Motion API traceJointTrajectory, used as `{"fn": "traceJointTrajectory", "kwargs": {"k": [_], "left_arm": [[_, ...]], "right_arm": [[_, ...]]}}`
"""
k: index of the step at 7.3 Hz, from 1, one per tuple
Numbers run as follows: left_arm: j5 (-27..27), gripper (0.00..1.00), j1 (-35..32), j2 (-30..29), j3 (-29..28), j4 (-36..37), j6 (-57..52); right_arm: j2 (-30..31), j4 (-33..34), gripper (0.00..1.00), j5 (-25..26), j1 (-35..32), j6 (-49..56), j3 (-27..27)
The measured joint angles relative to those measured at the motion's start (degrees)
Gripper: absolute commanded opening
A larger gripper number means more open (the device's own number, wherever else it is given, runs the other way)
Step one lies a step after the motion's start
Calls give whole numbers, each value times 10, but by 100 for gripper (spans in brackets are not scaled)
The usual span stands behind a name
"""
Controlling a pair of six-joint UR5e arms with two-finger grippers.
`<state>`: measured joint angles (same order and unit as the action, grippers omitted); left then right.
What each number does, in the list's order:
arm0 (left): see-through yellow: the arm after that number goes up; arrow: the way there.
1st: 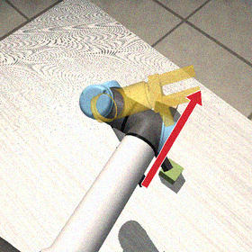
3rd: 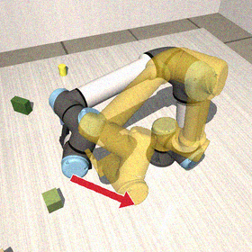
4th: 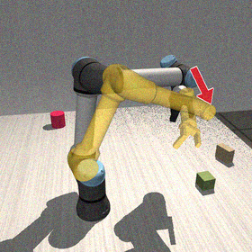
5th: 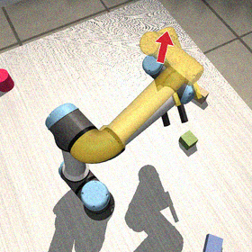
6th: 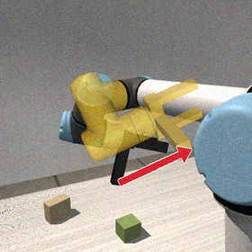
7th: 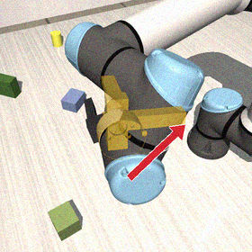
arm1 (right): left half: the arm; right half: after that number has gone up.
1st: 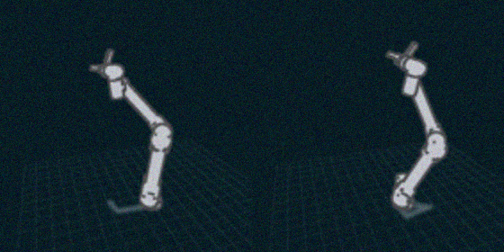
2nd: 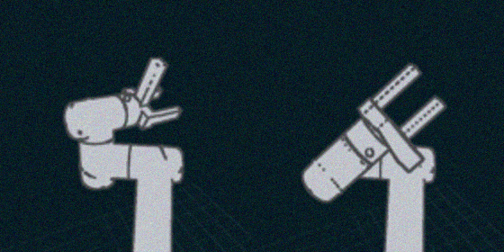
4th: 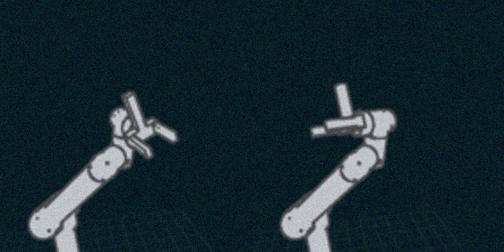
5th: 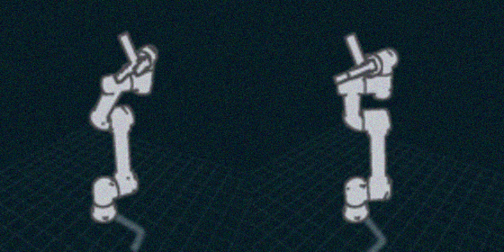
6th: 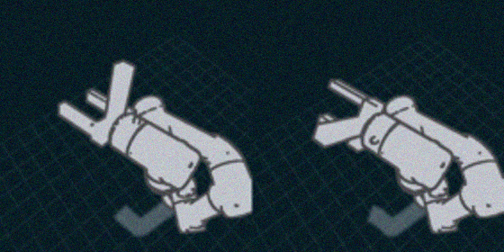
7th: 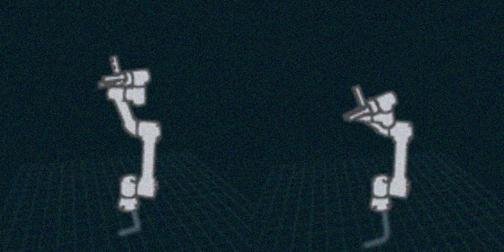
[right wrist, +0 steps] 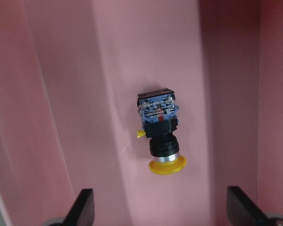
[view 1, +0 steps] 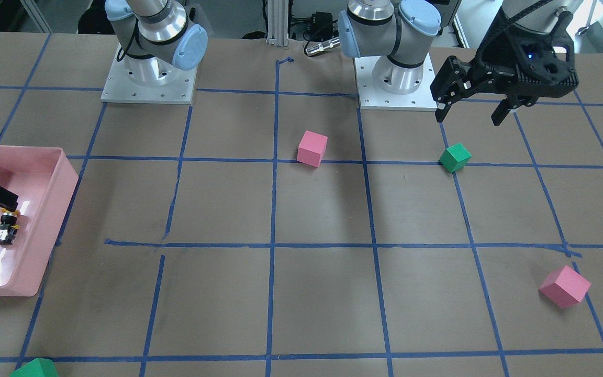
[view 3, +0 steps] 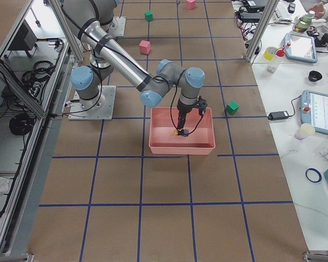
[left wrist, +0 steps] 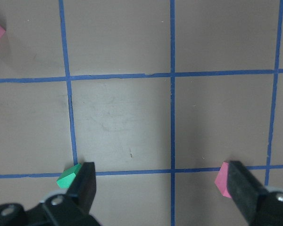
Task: Align button upright
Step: 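Lower the right gripper and grasp the button's black body, then lift the button out of the tray and carry it to the table center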
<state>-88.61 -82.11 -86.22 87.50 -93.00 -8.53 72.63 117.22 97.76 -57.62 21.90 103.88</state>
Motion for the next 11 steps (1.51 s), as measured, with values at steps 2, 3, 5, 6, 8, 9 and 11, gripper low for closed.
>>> {"fn": "traceJointTrajectory", "kwargs": {"k": [2, 3, 5, 6, 8, 9, 11], "left_arm": [[0, 100, 0, 0, 1, 0, 0], [0, 100, 1, 0, 1, 1, 0], [0, 100, 2, 0, 0, 2, 0], [0, 100, 2, 1, -1, 2, 0], [4, 100, 1, 1, -2, 2, 1], [5, 100, 1, 1, -2, 2, 0], [4, 100, 2, 2, -1, 2, 0]], "right_arm": [[-25, 21, 100, 0, 1, -13, 2], [-36, 25, 100, 0, 1, -15, 3], [-54, 36, 96, 0, 1, -16, 4], [-60, 43, 77, 0, 1, -15, 4], [-65, 47, 21, 1, 1, -15, 4], [-66, 46, 0, 2, 2, -16, 4], [-64, 41, 0, 8, 3, -13, 3]]}}
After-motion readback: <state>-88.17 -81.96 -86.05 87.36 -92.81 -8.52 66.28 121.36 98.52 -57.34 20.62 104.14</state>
